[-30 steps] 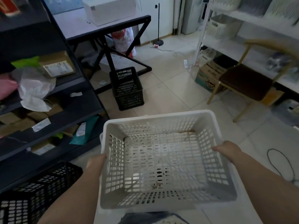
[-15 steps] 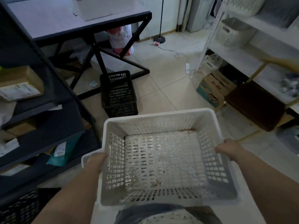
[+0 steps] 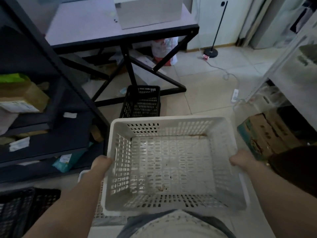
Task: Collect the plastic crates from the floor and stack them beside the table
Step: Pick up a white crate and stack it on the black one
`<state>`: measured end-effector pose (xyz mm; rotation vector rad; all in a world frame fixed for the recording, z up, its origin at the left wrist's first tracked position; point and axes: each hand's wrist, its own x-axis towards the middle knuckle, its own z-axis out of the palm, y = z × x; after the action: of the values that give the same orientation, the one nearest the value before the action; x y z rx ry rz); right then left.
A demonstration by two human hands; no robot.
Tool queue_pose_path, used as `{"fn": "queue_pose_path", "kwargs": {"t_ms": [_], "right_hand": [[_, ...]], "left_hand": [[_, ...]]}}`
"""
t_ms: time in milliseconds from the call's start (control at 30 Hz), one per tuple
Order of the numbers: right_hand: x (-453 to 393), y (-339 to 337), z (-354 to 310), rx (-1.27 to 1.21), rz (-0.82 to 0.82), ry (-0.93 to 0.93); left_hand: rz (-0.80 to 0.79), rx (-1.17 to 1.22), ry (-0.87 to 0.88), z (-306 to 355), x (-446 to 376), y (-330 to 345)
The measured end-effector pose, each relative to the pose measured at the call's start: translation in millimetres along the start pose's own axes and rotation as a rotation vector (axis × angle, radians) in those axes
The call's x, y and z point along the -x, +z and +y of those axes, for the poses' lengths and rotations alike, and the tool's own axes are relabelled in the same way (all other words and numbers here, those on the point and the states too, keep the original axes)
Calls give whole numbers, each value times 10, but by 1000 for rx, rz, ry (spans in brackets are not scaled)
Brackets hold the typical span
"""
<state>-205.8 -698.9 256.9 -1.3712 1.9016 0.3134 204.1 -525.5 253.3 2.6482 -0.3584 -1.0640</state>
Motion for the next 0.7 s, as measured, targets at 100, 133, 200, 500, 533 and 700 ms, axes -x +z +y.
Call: {"fn": "queue_pose_path", "kwargs": {"t_ms": [100, 133, 200, 500, 533, 700], "right_hand": [[-391, -446, -445, 9, -6, -91], [-510, -573, -618, 21, -18, -127], [-735, -770, -1000, 71, -31, -205], [-1864, -1242, -2875, 309, -19, -385], [-1975, -1320, -3108, 310, 2, -395], [-2412, -1563, -4039, 360, -30, -415]], "left_hand": [[59, 66, -13, 256, 8, 57], [81, 86, -29, 321, 7, 70], [121, 113, -84, 434, -31, 88], [149, 210, -243, 1315, -975, -31], [140, 218, -247, 1482, -1089, -87], [116, 246, -301, 2105, -1628, -385]]}}
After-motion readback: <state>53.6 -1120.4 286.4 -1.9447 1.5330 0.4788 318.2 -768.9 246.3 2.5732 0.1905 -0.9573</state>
